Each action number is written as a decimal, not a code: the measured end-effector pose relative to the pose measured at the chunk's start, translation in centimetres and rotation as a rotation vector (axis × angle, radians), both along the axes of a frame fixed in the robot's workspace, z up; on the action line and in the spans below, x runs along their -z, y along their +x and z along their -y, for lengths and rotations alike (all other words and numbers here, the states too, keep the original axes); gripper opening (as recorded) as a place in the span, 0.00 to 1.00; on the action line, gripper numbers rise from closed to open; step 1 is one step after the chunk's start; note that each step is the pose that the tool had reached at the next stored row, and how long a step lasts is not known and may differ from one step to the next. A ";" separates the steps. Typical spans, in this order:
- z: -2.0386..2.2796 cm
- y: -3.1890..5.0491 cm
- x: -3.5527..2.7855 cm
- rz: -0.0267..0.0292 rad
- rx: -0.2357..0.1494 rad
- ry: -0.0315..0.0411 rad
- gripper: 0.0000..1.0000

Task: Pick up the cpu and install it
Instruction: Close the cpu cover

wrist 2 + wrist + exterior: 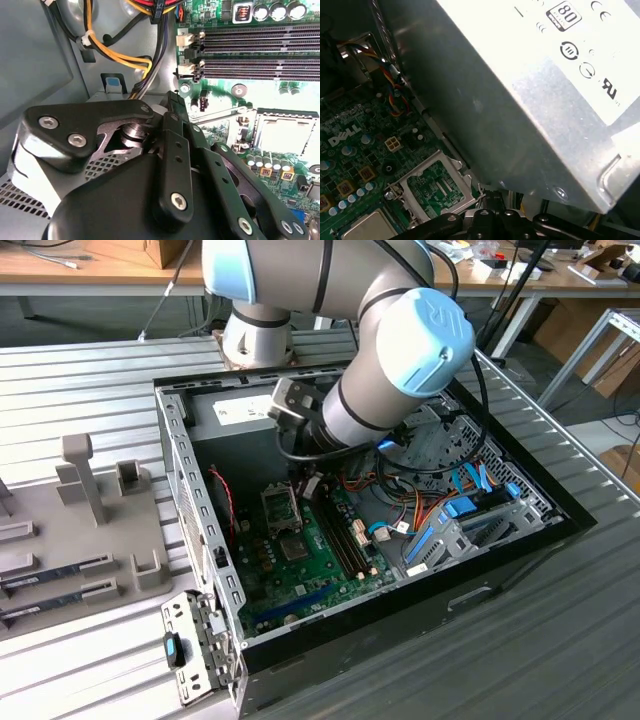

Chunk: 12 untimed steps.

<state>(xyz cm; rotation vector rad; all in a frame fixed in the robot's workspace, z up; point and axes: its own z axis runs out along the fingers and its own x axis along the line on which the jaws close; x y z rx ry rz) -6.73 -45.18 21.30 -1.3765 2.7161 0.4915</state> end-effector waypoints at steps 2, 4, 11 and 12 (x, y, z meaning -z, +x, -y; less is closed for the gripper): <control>0.02 -0.05 -0.05 0.0006 0.000 0.0006 0.11; 0.05 -0.10 -0.10 0.0011 -0.001 0.0013 0.11; 0.11 -0.19 -0.36 0.0022 -0.004 0.0048 0.11; 0.12 -0.19 -0.42 0.0023 -0.004 0.0054 0.11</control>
